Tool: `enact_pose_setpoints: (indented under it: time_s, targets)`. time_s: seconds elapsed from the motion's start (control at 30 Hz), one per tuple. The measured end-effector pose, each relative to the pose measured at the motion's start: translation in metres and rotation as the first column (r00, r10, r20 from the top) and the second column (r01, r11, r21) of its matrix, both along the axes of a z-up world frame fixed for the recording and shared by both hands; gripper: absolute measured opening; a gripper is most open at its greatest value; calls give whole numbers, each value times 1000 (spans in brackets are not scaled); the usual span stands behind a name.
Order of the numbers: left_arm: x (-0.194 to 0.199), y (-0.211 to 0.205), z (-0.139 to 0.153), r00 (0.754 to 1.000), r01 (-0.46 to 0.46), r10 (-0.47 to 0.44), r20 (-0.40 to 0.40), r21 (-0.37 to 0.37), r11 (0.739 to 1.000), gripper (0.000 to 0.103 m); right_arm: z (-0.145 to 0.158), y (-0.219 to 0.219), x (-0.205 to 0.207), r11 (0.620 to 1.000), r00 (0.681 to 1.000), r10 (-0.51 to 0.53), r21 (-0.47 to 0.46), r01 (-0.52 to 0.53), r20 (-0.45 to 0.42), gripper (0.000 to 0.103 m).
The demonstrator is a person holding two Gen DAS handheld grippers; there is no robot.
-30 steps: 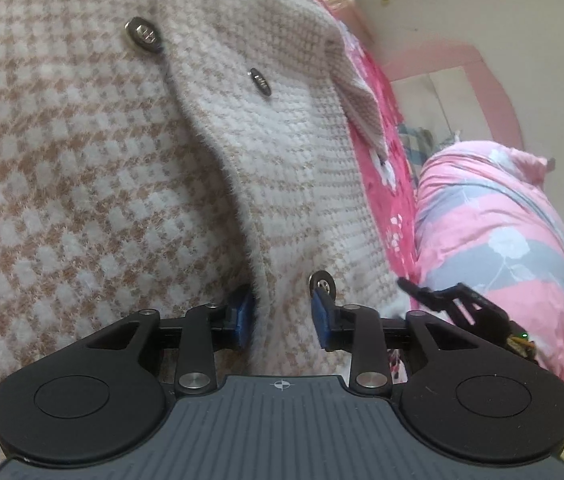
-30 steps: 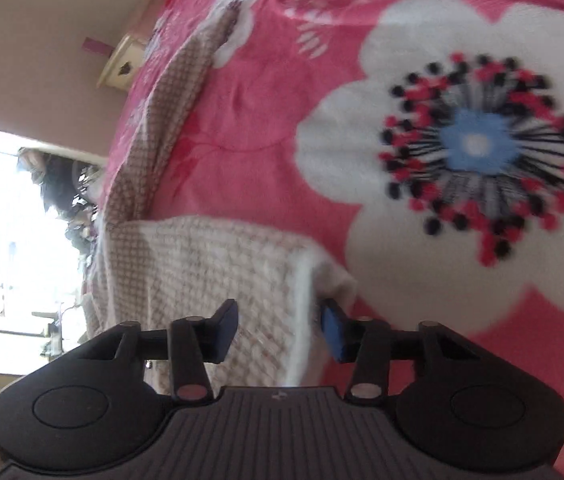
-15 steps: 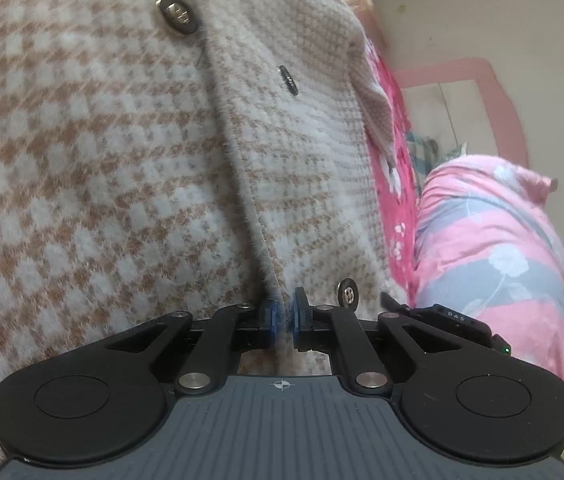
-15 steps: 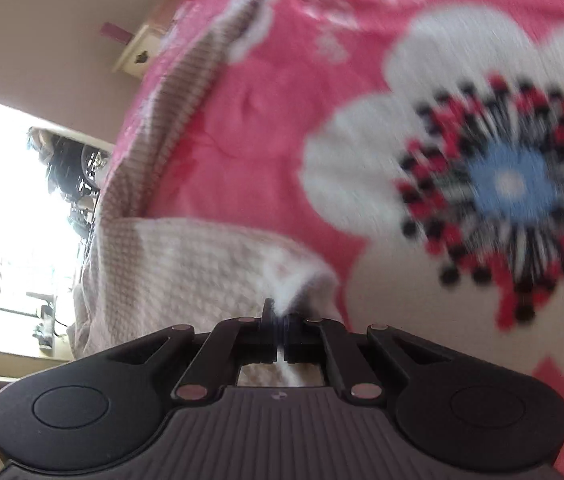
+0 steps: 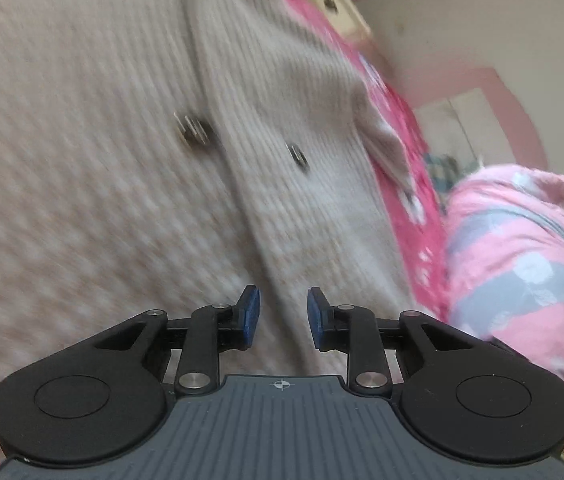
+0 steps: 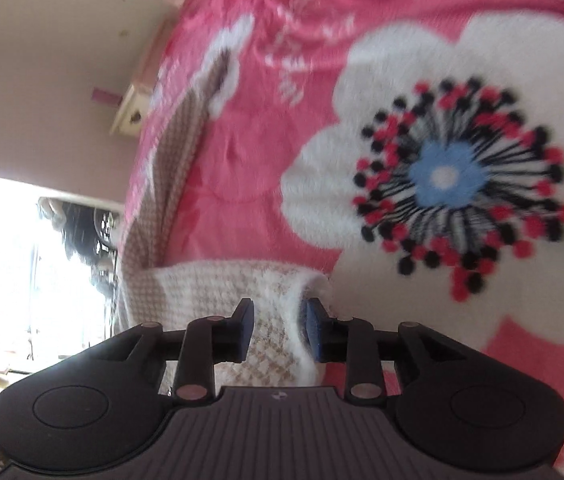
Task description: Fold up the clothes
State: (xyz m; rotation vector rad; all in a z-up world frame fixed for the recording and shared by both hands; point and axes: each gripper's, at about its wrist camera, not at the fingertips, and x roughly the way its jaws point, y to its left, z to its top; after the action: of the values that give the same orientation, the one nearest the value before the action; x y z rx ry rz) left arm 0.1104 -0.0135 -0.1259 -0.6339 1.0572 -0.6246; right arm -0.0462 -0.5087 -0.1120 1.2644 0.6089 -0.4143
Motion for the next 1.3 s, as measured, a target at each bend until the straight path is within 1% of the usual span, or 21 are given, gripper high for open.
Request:
enact_pose_setpoints:
  time_s: [0.07, 0.17, 0.27, 0.3, 0.37, 0.4, 0.43, 0.5, 0.53, 0.6, 0.67, 0.73, 0.83, 0.87, 0.93, 1.0, 1.03, 1.07, 1.13, 1.23, 1.3]
  targets:
    - [5, 5, 14, 997, -25, 22, 79, 46, 999, 27, 14, 8, -1, 996, 1000, 29, -79, -29, 4, 31]
    - [18, -8, 31, 984, -8, -5, 176, 74, 997, 27, 32, 26, 27, 966, 986, 167, -199, -166, -10, 31]
    - [35, -39, 35, 969, 33, -56, 242, 97, 995, 29, 43, 52, 70, 895, 947, 316, -317, -315, -48, 29]
    - [40, -50, 35, 963, 42, -69, 262, 110, 993, 30, 44, 61, 82, 870, 938, 341, -356, -340, -62, 28]
    - [46, -64, 24, 955, 24, -74, 287, 172, 985, 30, 44, 76, 98, 822, 928, 360, -438, -363, -94, 26]
    - [49, -70, 13, 955, 4, -70, 288, 224, 975, 30, 40, 80, 104, 795, 924, 365, -478, -373, -115, 26]
    - [52, -72, 2, 960, -14, -61, 274, 263, 965, 29, 31, 83, 107, 771, 916, 370, -498, -396, -157, 26]
    - [51, -65, -8, 958, -16, -56, 280, 249, 968, 29, 4, 85, 112, 738, 880, 376, -481, -474, -290, 23]
    - [49, -60, -9, 955, -14, -56, 291, 233, 972, 29, -7, 84, 110, 728, 863, 385, -467, -501, -326, 19]
    - [49, -54, -8, 954, -7, -55, 293, 208, 978, 31, -9, 85, 104, 701, 853, 406, -487, -521, -328, 19]
    - [54, -50, -1, 957, -3, -51, 284, 186, 983, 35, 7, 90, 110, 679, 841, 412, -498, -540, -350, 24]
    - [65, -53, 10, 950, -4, -53, 307, 182, 983, 38, 25, 93, 119, 674, 849, 434, -517, -528, -301, 23]
    - [84, -59, 23, 938, 4, -63, 340, 172, 985, 41, 48, 88, 142, 706, 884, 431, -541, -456, -183, 23]
    - [91, -61, 23, 938, -1, -59, 341, 174, 985, 42, 51, 81, 150, 737, 900, 412, -528, -421, -143, 24]
    - [103, -66, 20, 940, -8, -52, 338, 176, 984, 42, 51, 59, 169, 822, 937, 341, -461, -334, -71, 26]
    - [115, -70, 7, 950, -21, -40, 311, 190, 981, 42, 45, 30, 185, 909, 967, 252, -338, -246, -25, 29]
    - [119, -70, -2, 956, -24, -35, 291, 195, 981, 42, 42, 16, 193, 940, 978, 208, -273, -203, -11, 29]
    - [119, -69, -7, 955, -26, -30, 295, 183, 983, 41, 39, 6, 203, 959, 984, 177, -224, -173, -3, 29]
    - [118, -65, -18, 953, -31, -19, 304, 158, 987, 41, 39, -8, 228, 964, 985, 170, -205, -168, -10, 37]
    - [114, -61, -27, 939, -31, -17, 343, 134, 991, 41, 44, -28, 269, 961, 987, 151, -227, -158, -50, 42]
    - [113, -57, -30, 934, -34, -5, 357, 103, 994, 42, 43, -43, 298, 971, 988, 140, -187, -151, -68, 44]
